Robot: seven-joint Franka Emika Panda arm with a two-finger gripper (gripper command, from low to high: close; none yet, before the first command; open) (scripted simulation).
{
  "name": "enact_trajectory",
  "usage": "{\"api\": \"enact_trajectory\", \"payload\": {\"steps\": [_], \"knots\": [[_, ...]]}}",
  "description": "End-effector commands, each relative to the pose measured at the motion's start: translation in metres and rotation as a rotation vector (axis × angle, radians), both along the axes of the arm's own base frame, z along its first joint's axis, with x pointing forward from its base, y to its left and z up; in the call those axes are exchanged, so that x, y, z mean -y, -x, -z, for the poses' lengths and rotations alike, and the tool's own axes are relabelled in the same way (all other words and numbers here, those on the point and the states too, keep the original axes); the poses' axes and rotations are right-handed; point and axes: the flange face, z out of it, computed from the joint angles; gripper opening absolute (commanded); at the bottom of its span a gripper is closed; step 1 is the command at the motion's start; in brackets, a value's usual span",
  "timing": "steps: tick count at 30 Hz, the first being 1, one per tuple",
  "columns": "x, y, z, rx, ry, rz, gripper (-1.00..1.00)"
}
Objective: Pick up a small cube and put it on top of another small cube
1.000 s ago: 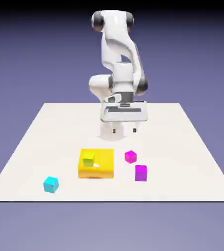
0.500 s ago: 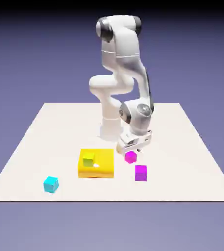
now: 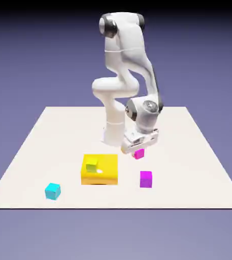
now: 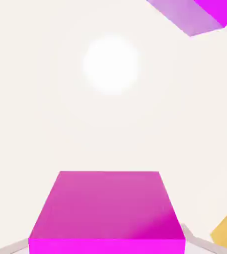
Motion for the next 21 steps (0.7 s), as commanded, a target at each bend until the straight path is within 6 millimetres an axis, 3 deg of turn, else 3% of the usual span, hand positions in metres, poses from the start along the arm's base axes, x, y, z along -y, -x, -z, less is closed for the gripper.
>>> {"api": "enact_trajectory", "payload": {"steps": [1,7,12,17,20,21], "knots": [[0.010,-0.017,-0.006,0.014,-0.006,0.100,-1.00],[0.099,-0.105,-0.045,0.080,-0.049,0.700,-1.00],[0.205,-0.150,-0.062,0.082,-0.081,1.207,-1.00],[0.331,-0.161,-0.066,0.050,-0.105,1.713,-1.00],[0.412,-0.147,-0.045,-0.015,-0.099,2.017,-1.00],[0.420,-0.141,-0.027,-0.050,-0.082,2.050,-1.00]]}}
